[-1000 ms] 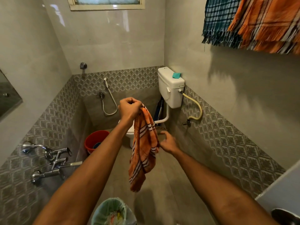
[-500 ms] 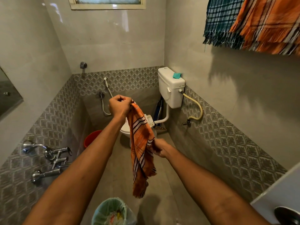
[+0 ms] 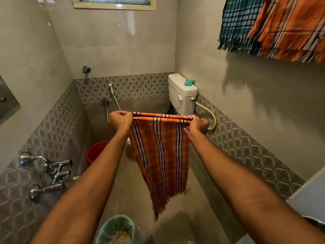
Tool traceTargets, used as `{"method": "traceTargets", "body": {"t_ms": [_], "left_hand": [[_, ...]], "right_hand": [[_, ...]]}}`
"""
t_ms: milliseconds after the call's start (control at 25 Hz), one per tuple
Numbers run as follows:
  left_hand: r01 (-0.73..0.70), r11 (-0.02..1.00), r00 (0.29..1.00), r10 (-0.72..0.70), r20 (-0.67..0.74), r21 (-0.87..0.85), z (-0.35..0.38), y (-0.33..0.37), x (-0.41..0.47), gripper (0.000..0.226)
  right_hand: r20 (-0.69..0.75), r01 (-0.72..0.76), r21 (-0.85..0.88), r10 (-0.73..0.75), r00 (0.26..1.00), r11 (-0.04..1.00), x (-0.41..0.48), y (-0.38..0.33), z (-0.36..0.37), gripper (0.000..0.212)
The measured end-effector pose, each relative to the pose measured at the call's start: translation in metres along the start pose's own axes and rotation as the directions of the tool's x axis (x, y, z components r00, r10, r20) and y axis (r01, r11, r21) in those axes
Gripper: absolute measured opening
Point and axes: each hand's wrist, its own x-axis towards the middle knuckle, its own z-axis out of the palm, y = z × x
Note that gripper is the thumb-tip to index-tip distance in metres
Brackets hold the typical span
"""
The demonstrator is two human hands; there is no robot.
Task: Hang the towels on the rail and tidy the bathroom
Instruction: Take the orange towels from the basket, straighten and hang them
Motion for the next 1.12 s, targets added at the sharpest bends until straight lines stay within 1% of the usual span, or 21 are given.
{"method": "traceTargets", "body": {"t_ms": [40,80,120,240,320,440,520,560,600,680,760,800,840,880,960,1000,1040,1120], "left_hand": [[-0.003,1.0,1.0,0.003,0.007,-0.024,0.004,0.001,-0.003,0.017],[0.005,0.999,1.0,-0.004,0.013,-0.037,0.006,-0.002,-0.007,0.016],[0.033,0.998,0.999,-0.032,0.019,-0.049,0.007,-0.008,-0.008,0.015],[0.122,0.99,0.992,-0.119,0.045,-0.073,0.004,-0.027,0.003,0.011],[0.11,0.99,0.993,-0.105,0.062,-0.091,0.004,-0.03,0.009,0.013],[0.034,0.997,0.996,-0.028,0.087,-0.075,0.01,-0.03,0.007,0.016],[0.071,0.992,0.99,-0.056,0.13,-0.108,0.015,-0.029,0.0,0.02],[0.126,0.978,0.984,-0.102,0.146,-0.167,0.017,-0.026,-0.002,0.022],[0.197,0.945,0.974,-0.159,0.159,-0.26,0.02,-0.022,-0.002,0.023],[0.319,0.818,0.947,-0.249,0.204,-0.478,0.027,-0.006,-0.005,0.025],[0.352,0.706,0.936,-0.267,0.23,-0.614,0.035,0.013,-0.01,0.027],[0.335,0.679,0.942,-0.246,0.227,-0.653,0.04,0.024,-0.013,0.028],[0.293,0.678,0.956,-0.207,0.207,-0.674,0.047,0.033,-0.016,0.028],[0.225,0.708,0.974,-0.147,0.172,-0.669,0.055,0.044,-0.02,0.026],[0.027,0.787,0.995,0.039,0.092,-0.617,0.07,0.061,-0.031,0.014],[-0.093,0.792,0.984,0.166,0.066,-0.604,0.08,0.07,-0.041,0.005],[-0.22,0.798,0.956,0.291,0.04,-0.562,0.088,0.081,-0.05,0.011],[-0.501,0.77,0.843,0.537,-0.022,-0.394,0.103,0.101,-0.062,0.037]], "right_hand": [[0.038,-0.123,0.143,0.119,0.992,0.982,-0.002,0.005,-0.003,0.016],[0.07,-0.184,0.24,0.172,0.983,0.953,-0.005,0.006,-0.006,0.015],[0.078,-0.178,0.265,0.163,0.984,0.948,-0.007,0.005,-0.006,0.018],[0.115,-0.037,0.218,0.012,0.993,0.975,-0.01,-0.009,-0.005,0.024],[0.163,0.051,0.237,-0.092,0.982,0.97,-0.013,-0.009,-0.008,0.022],[0.182,0.08,0.217,-0.121,0.976,0.973,-0.018,-0.002,-0.012,0.021],[0.174,0.075,0.283,-0.128,0.976,0.956,-0.016,-0.008,-0.018,0.019],[0.17,0.091,0.301,-0.148,0.974,0.949,-0.015,-0.014,-0.022,0.018],[0.166,0.124,0.297,-0.179,0.97,0.947,-0.014,-0.021,-0.025,0.017],[0.154,0.235,0.246,-0.277,0.948,0.94,-0.01,-0.035,-0.03,0.016],[0.116,0.4,0.155,-0.419,0.901,0.903,-0.004,-0.054,-0.035,0.018],[0.087,0.476,0.108,-0.486,0.87,0.873,-0.002,-0.065,-0.037,0.019],[0.057,0.531,0.081,-0.536,0.842,0.843,0.001,-0.077,-0.039,0.02],[0.032,0.571,0.074,-0.574,0.818,0.818,0.003,-0.088,-0.042,0.02],[-0.003,0.591,0.115,-0.594,0.804,0.799,0.006,-0.106,-0.05,0.021],[-0.013,0.591,0.152,-0.596,0.803,0.792,0.009,-0.116,-0.055,0.022],[-0.022,0.604,0.189,-0.611,0.791,0.775,0.014,-0.129,-0.059,0.023],[-0.012,0.655,0.26,-0.676,0.737,0.71,0.02,-0.155,-0.066,0.024]]}}
